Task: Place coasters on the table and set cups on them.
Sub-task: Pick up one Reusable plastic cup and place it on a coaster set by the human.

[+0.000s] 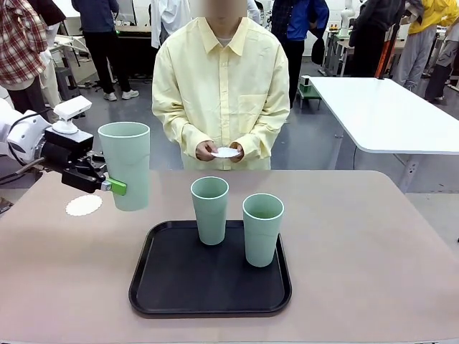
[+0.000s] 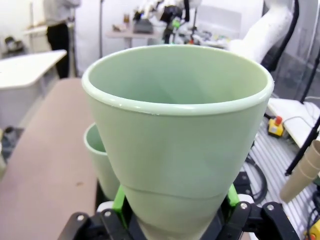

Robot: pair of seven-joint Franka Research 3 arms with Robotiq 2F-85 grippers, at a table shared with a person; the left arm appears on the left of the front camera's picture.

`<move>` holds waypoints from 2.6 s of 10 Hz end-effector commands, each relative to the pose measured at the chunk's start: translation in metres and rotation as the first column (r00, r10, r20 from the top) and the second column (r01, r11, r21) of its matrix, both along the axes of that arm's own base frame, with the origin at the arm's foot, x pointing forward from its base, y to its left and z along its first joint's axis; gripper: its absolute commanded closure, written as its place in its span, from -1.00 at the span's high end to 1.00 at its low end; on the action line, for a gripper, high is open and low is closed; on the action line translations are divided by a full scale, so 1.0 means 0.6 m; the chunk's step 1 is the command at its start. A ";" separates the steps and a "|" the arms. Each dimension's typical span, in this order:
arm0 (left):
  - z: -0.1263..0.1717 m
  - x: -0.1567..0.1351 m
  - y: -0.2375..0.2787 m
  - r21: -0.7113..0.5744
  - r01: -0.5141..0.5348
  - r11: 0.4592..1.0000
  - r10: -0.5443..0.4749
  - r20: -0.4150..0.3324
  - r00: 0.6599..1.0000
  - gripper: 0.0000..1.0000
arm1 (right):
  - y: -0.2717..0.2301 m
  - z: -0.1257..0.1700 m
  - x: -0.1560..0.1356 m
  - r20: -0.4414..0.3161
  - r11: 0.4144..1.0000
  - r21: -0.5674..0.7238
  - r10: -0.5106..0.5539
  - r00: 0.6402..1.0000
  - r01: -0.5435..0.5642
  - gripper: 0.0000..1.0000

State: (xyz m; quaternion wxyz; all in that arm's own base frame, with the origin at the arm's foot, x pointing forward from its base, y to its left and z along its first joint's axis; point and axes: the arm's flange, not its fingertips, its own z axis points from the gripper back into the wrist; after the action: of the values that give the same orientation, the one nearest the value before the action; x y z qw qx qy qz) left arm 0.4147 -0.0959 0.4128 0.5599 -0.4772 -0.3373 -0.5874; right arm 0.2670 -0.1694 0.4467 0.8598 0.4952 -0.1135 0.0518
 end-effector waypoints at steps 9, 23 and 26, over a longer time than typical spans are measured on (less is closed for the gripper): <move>0.031 0.123 0.374 -0.075 -0.395 0.915 0.402 0.146 0.904 0.67 | -0.001 0.001 0.002 0.014 1.000 0.020 0.000 1.000 0.000 1.00; -0.027 0.150 0.412 -0.060 -0.445 0.893 0.449 0.076 0.890 0.67 | -0.001 0.001 0.002 0.014 1.000 0.020 0.000 1.000 0.000 1.00; -0.062 0.162 0.406 -0.066 -0.386 0.920 0.392 0.133 0.910 0.67 | -0.001 0.001 0.002 0.014 1.000 0.020 0.000 1.000 0.000 1.00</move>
State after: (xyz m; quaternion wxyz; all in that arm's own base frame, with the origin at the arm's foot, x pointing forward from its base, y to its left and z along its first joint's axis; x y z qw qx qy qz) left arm 0.5061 0.1473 0.3759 0.6448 -0.3705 -0.4748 -0.4706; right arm 0.2663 -0.1700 0.4468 0.8601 0.4946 -0.1137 0.0505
